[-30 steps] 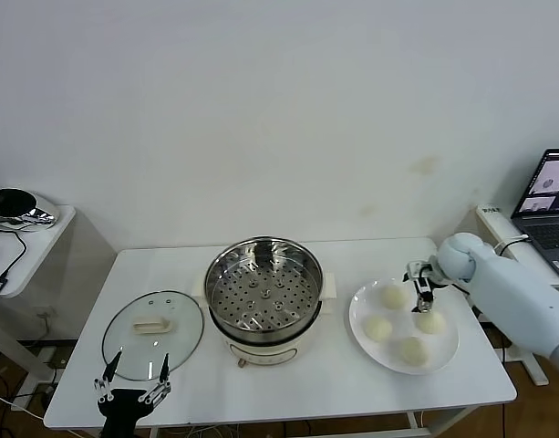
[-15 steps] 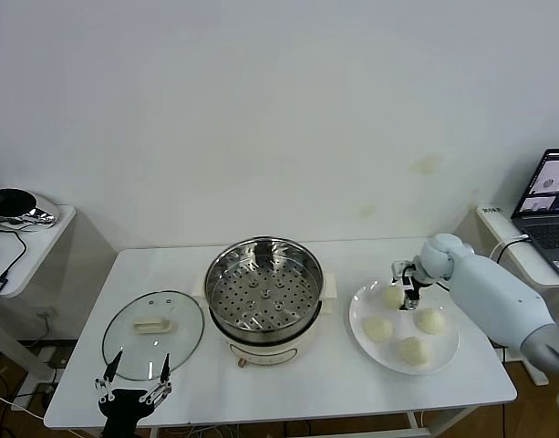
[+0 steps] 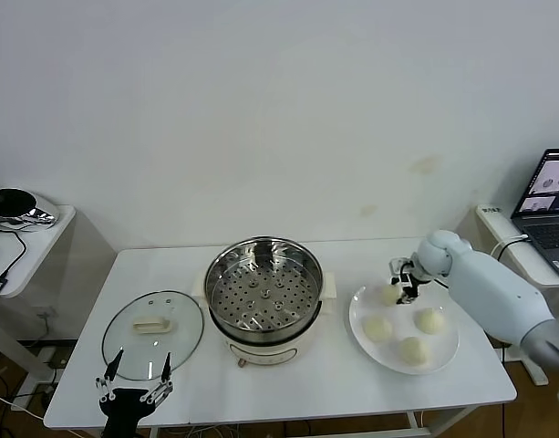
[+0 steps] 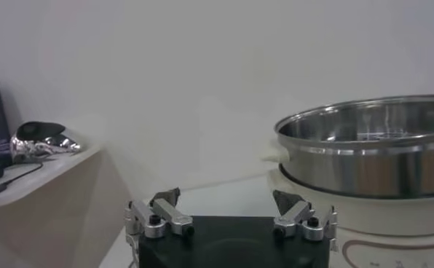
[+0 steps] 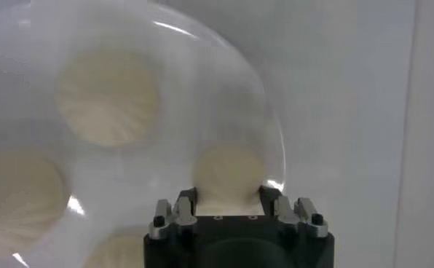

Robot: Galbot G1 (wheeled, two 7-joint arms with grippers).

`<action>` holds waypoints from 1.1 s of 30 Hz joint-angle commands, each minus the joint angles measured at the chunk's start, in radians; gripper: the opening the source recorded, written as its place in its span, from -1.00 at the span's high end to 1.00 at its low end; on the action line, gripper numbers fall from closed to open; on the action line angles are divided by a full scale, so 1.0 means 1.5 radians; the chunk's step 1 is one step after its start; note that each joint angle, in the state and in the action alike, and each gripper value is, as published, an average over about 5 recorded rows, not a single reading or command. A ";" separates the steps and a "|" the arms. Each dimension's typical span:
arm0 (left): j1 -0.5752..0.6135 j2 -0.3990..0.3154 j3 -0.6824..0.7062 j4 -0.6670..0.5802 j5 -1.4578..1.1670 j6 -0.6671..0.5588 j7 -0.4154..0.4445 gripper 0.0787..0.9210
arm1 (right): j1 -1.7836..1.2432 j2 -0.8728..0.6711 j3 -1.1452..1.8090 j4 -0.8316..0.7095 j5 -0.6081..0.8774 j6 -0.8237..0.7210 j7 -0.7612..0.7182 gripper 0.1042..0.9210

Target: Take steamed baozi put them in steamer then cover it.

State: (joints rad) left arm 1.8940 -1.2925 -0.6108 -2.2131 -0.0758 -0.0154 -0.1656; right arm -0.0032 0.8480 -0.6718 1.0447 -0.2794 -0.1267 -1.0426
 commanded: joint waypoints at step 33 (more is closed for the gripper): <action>-0.008 -0.017 0.006 -0.016 -0.084 -0.014 -0.008 -0.77 | 0.385 0.319 -0.427 0.073 0.114 0.378 0.075 -0.14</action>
State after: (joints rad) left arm 1.8819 -1.3162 -0.6018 -2.2345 -0.1941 -0.0361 -0.1774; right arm 0.5867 1.1738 -1.2295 1.2337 0.0591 0.2421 -0.9750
